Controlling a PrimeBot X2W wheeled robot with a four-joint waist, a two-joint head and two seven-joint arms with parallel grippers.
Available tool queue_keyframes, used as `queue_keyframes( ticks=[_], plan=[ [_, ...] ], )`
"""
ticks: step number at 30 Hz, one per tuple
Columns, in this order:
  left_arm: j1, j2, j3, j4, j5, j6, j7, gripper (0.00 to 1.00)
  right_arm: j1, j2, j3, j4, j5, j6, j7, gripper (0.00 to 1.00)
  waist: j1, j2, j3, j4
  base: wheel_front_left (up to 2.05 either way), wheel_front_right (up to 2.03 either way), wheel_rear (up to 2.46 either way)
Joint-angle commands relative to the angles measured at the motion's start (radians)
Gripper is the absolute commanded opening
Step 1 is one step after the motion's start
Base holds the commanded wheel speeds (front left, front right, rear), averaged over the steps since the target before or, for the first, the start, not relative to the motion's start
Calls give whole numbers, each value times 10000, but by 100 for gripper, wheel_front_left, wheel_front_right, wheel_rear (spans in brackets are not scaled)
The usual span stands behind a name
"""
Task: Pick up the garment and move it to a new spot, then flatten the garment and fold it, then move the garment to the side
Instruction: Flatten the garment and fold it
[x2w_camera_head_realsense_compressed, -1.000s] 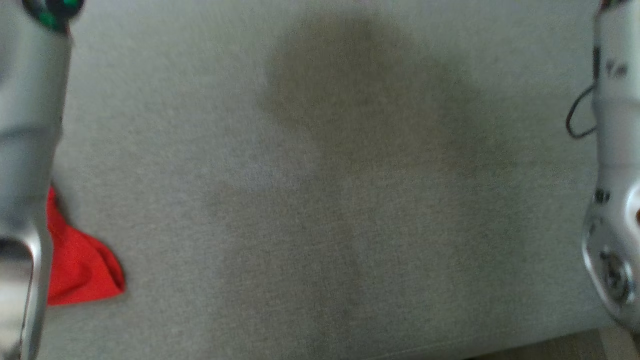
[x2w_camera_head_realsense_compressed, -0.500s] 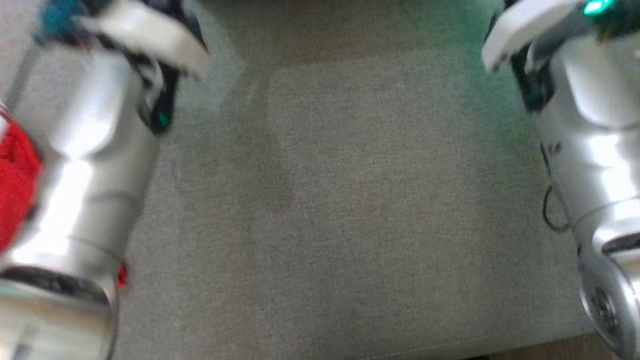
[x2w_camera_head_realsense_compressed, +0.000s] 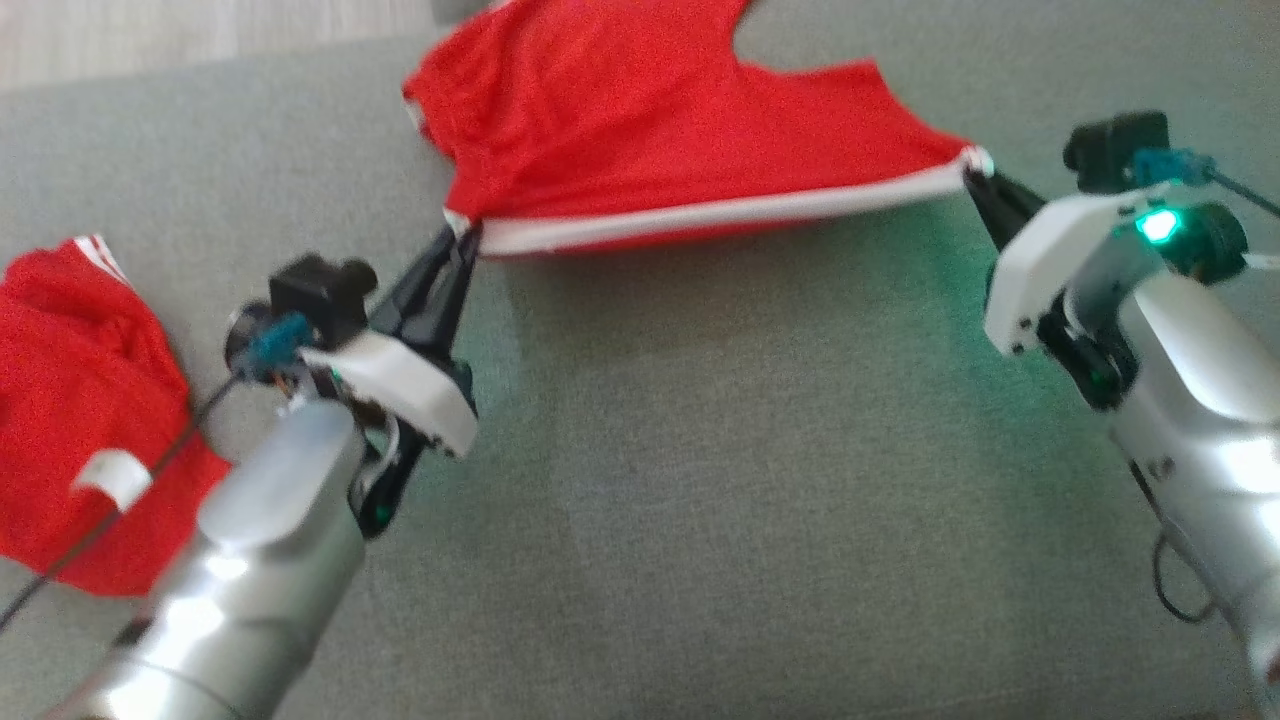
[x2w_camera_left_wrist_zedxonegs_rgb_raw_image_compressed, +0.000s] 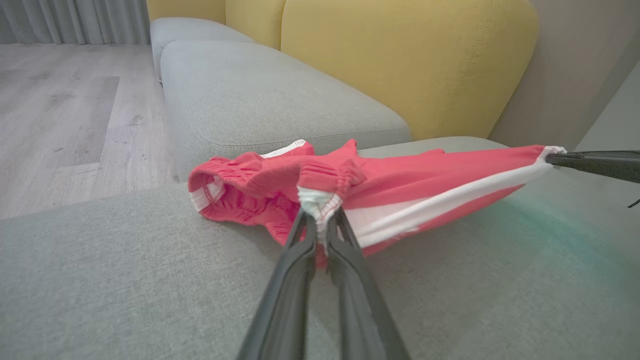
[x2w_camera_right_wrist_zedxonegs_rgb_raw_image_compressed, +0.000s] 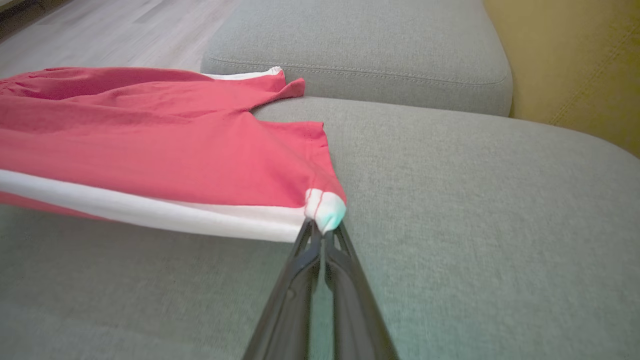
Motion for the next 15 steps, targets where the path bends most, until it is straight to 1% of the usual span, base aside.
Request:
queue_keyframes(
  ticks=[1, 4, 7, 10, 11, 15],
  plan=[
    [45, 555, 309, -279, -139, 26, -186, 0, 401, -598, 241, -511, 452, 31, 237, 0, 3, 0, -512, 2, 0, 0, 0],
    [587, 573, 257, -516, -129, 84, -226, 0, 1024, -1083, 621, -1127, 1025, 31, 585, 0, 3, 0, -919, -11, 0, 0, 0],
    [1149, 570, 207, -827, -87, 236, -253, 0, 1647, -1467, 805, -1640, 1520, 31, 798, 0, 3, 0, -1336, -28, 0, 0, 0],
    [1777, 541, 188, -1256, -88, 429, -272, 0, 2310, -1771, 882, -2092, 1901, 31, 950, 0, 3, 0, -1744, -25, 0, 0, 0],
    [1777, 541, 188, -1256, -88, 429, -272, 0, 2310, -1771, 882, -2092, 1901, 31, 950, 0, 3, 0, -1744, -25, 0, 0, 0],
    [2668, 590, 126, -1988, -78, 725, -283, 0, 3200, -2147, 810, -2729, 2268, 31, 1107, 0, 3, 0, -2179, -30, 0, 0, 0]
  ],
)
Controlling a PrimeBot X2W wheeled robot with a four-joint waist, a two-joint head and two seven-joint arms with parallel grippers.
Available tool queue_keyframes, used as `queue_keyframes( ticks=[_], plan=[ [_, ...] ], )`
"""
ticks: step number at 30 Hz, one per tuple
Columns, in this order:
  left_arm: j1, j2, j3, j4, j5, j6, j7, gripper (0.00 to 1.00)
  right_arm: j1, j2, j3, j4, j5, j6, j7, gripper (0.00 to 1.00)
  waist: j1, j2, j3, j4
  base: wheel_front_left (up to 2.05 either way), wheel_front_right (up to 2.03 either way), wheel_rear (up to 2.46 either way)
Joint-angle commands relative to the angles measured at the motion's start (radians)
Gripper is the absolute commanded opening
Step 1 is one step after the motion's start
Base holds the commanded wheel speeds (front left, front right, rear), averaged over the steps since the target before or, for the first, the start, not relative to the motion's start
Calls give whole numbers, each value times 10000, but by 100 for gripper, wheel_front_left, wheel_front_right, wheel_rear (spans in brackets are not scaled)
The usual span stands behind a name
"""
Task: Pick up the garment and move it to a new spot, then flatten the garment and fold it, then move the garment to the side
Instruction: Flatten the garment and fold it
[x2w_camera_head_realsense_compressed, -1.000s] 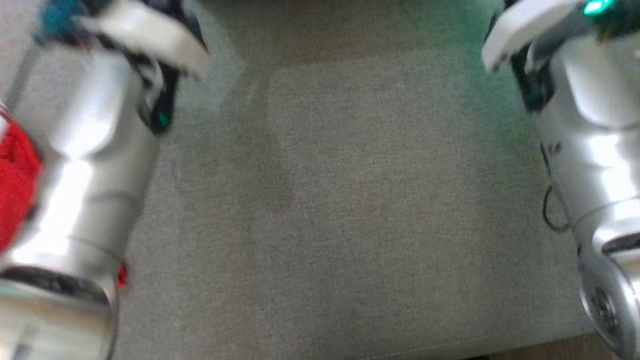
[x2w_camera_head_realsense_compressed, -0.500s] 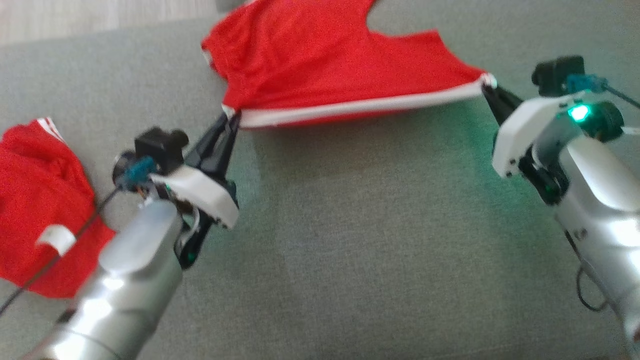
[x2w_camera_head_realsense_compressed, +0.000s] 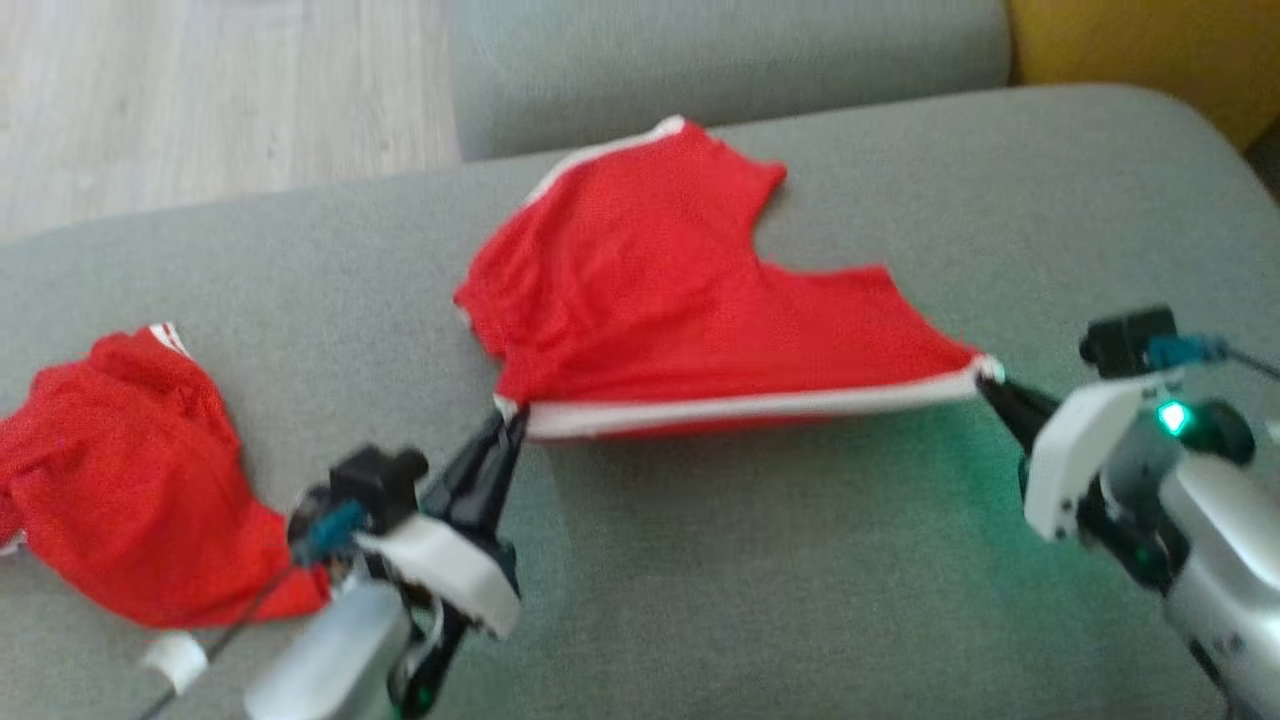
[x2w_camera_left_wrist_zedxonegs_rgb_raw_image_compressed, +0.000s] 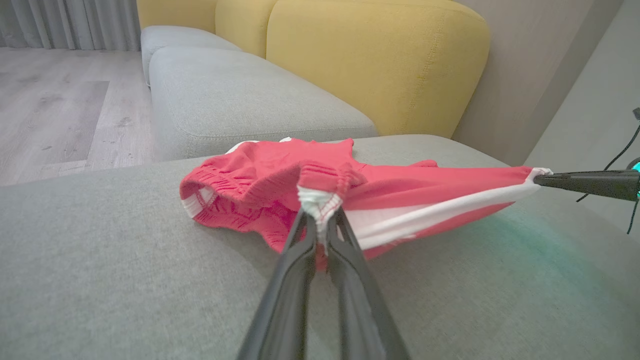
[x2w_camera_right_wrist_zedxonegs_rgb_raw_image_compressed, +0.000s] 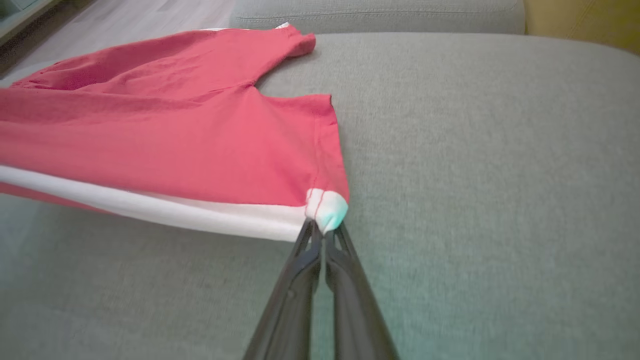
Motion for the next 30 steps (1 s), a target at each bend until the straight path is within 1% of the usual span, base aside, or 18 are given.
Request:
queue_keyframes(
  ticks=[1, 4, 7, 11, 15, 20, 23, 30],
  plan=[
    [-171, 457, 373, -343, -13, 152, -151, 0, 149, -477, -111, -253, 80, 29, 38, 0, 2, -1, -231, 1, 0, 0, 0],
    [372, 554, 327, -1059, -42, 420, -133, 0, 738, -718, -317, -751, 134, 29, 100, 0, 2, -1, -353, 23, 0, 0, 0],
    [743, 695, 296, -1733, -66, 685, 2, 0, 1153, -812, -661, -1188, 33, 29, 114, 0, 2, -1, -367, 47, 0, 0, 0],
    [898, 905, 261, -2282, 12, 994, 238, 0, 1427, -767, -1229, -1651, -315, 29, 124, 0, 2, -1, -237, 79, 0, 0, 0],
    [718, 973, 354, -2625, 33, 1191, 363, 0, 1389, -641, -1847, -2007, -878, 29, 95, 0, 2, -1, 48, 137, 0, 0, 0],
    [230, 993, 507, -2796, 43, 1305, 512, 0, 910, -413, -2578, -2399, -1659, 29, 48, 0, 2, -1, 596, 273, 0, 0, 0],
    [-210, 927, 580, -2769, 36, 1296, 642, 0, 403, -296, -2897, -2531, -2093, 29, 147, 0, 2, -1, 1002, 468, 0, 0, 0],
    [-1387, 709, 685, -2265, 105, 1259, 951, 0, -1218, 13, -2986, -2263, -2882, 29, 571, 0, 2, -1, 2064, 1113, 0, 0, 0]
  ],
)
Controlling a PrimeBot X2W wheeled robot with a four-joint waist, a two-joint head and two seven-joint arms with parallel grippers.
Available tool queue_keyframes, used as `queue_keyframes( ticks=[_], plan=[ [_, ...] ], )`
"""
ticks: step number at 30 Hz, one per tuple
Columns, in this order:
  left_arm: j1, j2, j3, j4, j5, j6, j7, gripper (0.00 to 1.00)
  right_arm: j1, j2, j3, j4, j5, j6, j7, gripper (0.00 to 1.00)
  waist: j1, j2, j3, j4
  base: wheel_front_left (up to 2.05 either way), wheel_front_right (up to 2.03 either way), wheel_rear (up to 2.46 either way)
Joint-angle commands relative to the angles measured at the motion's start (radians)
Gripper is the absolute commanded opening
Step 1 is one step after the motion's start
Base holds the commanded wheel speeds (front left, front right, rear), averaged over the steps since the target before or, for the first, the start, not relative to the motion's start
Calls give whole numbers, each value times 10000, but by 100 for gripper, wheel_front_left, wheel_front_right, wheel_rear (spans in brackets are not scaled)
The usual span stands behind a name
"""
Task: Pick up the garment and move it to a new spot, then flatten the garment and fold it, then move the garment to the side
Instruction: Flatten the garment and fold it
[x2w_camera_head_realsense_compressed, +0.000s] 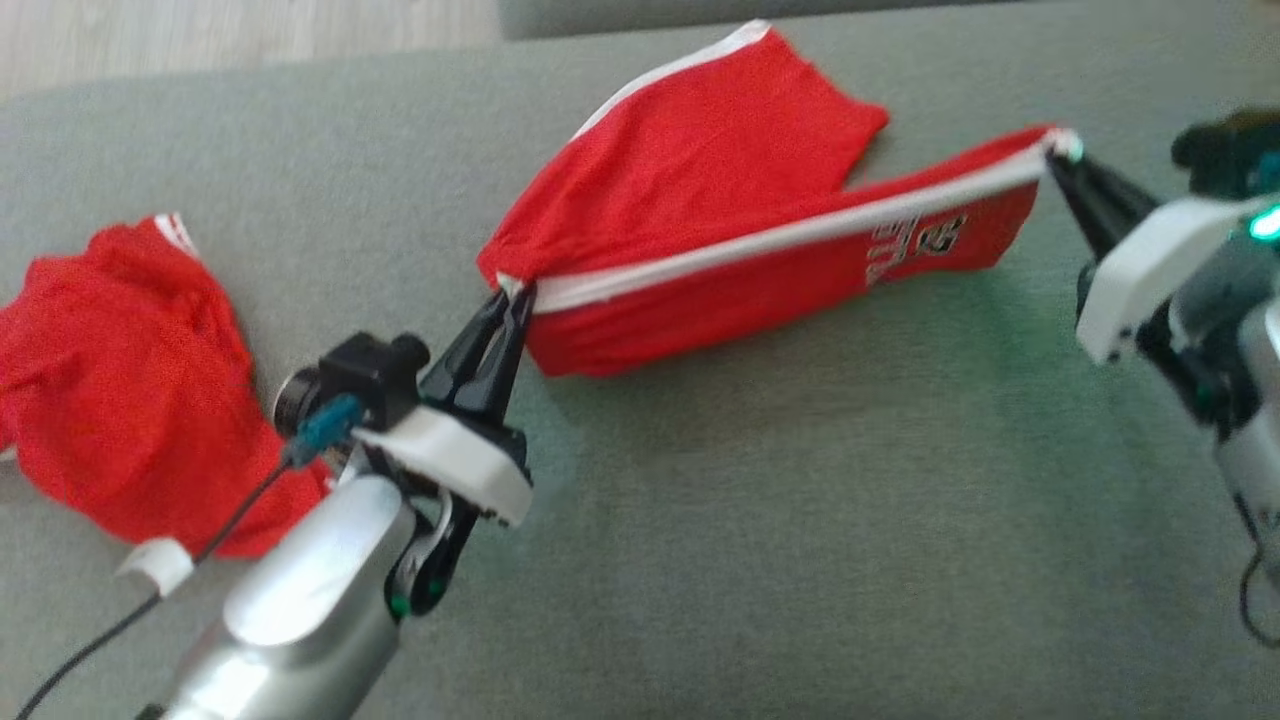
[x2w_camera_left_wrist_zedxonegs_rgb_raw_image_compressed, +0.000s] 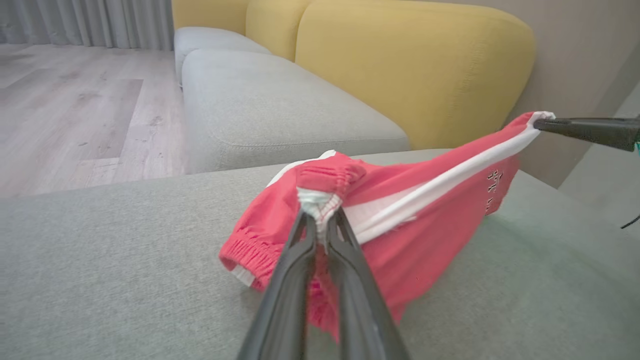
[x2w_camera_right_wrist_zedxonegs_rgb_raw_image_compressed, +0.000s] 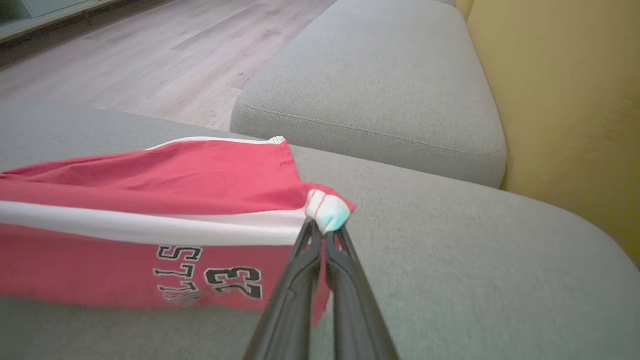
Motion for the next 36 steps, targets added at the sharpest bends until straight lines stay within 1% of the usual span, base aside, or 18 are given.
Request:
queue_keyframes(
  ticks=[1, 10, 11, 16, 22, 29, 30, 31, 32, 33, 36],
  plan=[
    [-704, 198, 555, 7, 90, 14, 35, 0, -636, -142, -80, -14, -193, 29, 82, 0, -2, -1, 646, 529, 0, 0, 0],
    [-2438, -618, 439, 1205, 212, -455, 17, 0, -3312, -43, 372, 1558, -904, 29, 211, 0, -2, -1, 2043, 1518, 0, 0, 0],
    [-2438, -618, 439, 1205, 212, -455, 17, 0, -3312, -43, 372, 1558, -904, 29, 211, 0, -2, -1, 2043, 1518, 0, 0, 0],
    [-3350, -1109, 446, 2104, 239, -681, -171, 0, -4550, 4, 768, 2525, -1108, 29, 106, 0, -2, -1, 2691, 1970, 0, 0, 0],
    [-4065, -1627, 421, 3138, 249, -979, -523, 0, -5523, 65, 1227, 3579, -1197, 29, -234, 0, -2, -1, 3165, 2365, 0, 0, 0],
    [-4572, -2047, 371, 4046, 237, -1254, -833, 0, -6252, 143, 1721, 4577, -1141, 29, -680, 0, -2, -1, 3467, 2616, 0, 0, 0],
    [-4626, -2091, 346, 4156, 230, -1301, -855, 0, -6355, 147, 1767, 4704, -1179, 29, -804, 62, -2, -1, 3495, 2626, 0, 0, 0],
    [-4686, -2126, 341, 4251, 236, -1325, -888, 29, -6449, 173, 1766, 4858, -1175, 29, -901, 100, -2, -1, 3521, 2627, 0, 0, 0],
    [-4743, -2157, 356, 4329, 250, -1333, -929, 81, -6525, 217, 1778, 4992, -1156, 29, -998, 100, -2, -1, 3539, 2625, 0, 0, 0],
    [-4793, -2182, 393, 4393, 263, -1328, -971, 100, -6601, 259, 1770, 5113, -1139, 29, -1137, 100, -2, -1, 3547, 2614, 0, 0, 0],
    [-4853, -2216, 542, 4572, 293, -1313, -1058, 100, -6735, 401, 1692, 5415, -1031, 29, -1718, 100, -2, -1, 3444, 2515, 0, 0, 0]
  ],
)
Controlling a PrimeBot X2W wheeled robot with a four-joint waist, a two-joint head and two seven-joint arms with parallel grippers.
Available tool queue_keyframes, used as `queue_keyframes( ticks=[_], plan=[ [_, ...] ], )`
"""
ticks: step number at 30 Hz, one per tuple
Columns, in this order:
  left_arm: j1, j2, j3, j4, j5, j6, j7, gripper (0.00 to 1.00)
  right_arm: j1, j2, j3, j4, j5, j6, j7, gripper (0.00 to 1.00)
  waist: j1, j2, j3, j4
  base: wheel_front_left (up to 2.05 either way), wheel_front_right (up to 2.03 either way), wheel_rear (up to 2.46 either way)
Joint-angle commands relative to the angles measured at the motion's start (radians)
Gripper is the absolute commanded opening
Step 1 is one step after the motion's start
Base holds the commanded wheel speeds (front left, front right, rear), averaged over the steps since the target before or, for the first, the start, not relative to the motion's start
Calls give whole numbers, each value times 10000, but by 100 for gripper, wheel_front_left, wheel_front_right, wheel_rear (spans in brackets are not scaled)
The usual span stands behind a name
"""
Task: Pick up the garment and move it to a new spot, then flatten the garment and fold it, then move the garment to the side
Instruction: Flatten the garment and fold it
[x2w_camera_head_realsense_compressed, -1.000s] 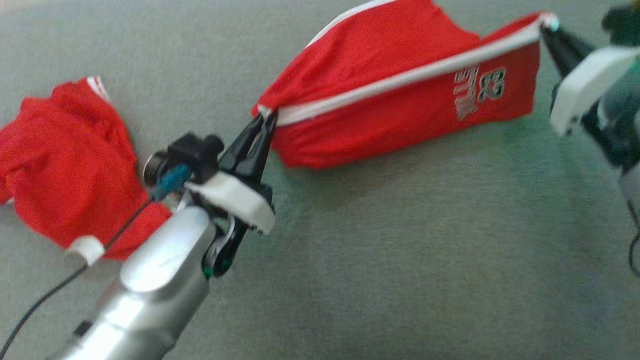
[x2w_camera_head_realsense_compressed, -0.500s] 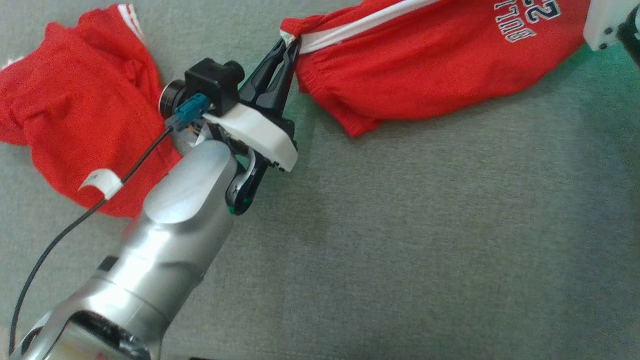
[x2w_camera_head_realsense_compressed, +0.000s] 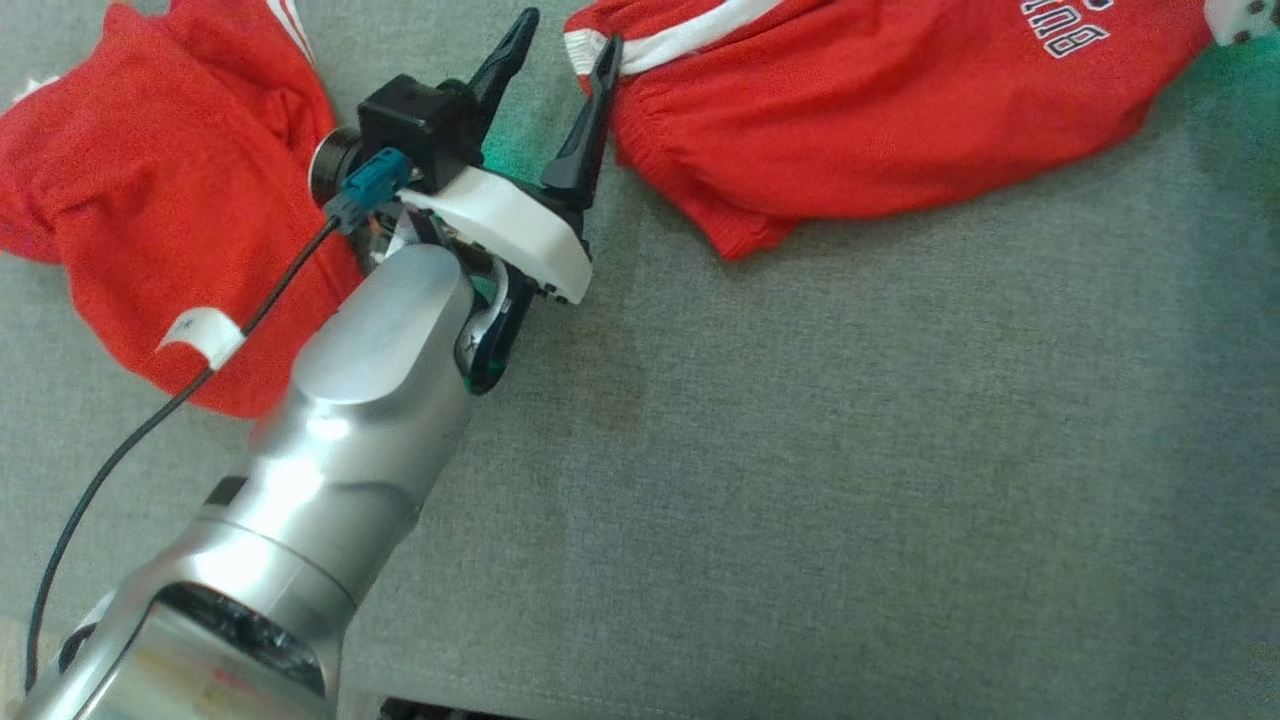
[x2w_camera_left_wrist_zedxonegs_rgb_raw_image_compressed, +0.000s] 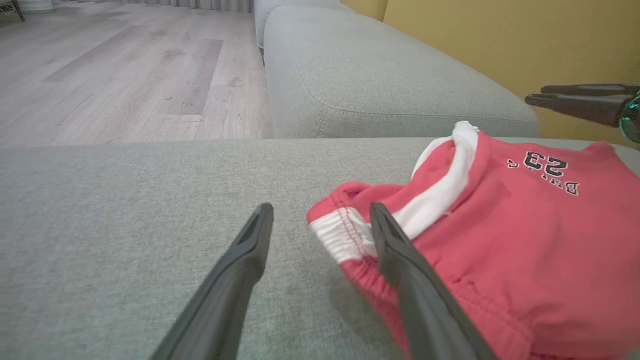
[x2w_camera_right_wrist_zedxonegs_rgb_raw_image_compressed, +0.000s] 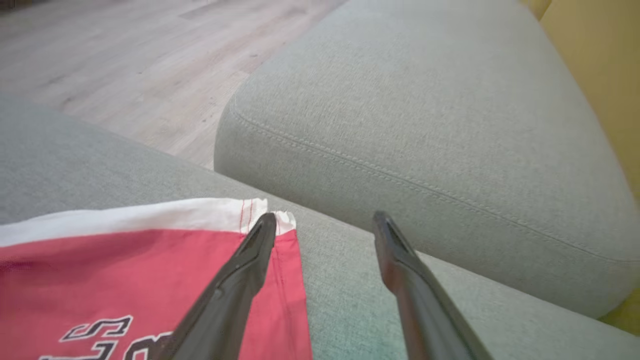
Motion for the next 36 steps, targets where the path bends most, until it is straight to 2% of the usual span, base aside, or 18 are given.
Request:
queue_keyframes(
  ticks=[1, 6, 13, 17, 23, 28, 36],
  plan=[
    [-250, 325, 389, -137, 139, 48, -110, 100, -175, 194, -89, -93, 136, 31, -455, 100, -1, 0, -185, -138, 0, 0, 0],
    [111, 605, 1048, -586, 314, 253, -136, 100, 76, 410, -402, 40, 566, 31, -1775, 100, -1, 0, -756, -469, 0, 0, 0],
    [1529, 1081, 2637, -2246, 756, 672, -139, 100, 1152, 906, -835, -481, 1373, 31, -3079, 100, -1, 0, -1870, -1074, 0, 0, 0],
    [2584, 1179, 3237, -3099, 1141, 762, -140, 100, 2121, 1098, -1215, -1029, 1524, 31, -3314, 100, -1, 0, -2526, -1360, 0, 0, 0],
    [3846, 1123, 3604, -3683, 1462, 750, -140, 100, 3628, 1462, -1853, -1657, 1262, 31, -3376, 100, -1, 0, -3252, -1638, 0, 0, 0],
    [5016, 1005, 3919, -4184, 1771, 698, -140, 100, 5230, 2061, -2873, -2472, 758, 31, -3382, 100, -1, 0, -3803, -1906, 0, 0, 0],
    [6659, 717, 4463, -4972, 2386, 469, -141, 100, 7577, 3382, -4364, -3900, -466, 31, -3384, 100, -1, 0, -4307, -2297, 0, 0, 0]
  ],
)
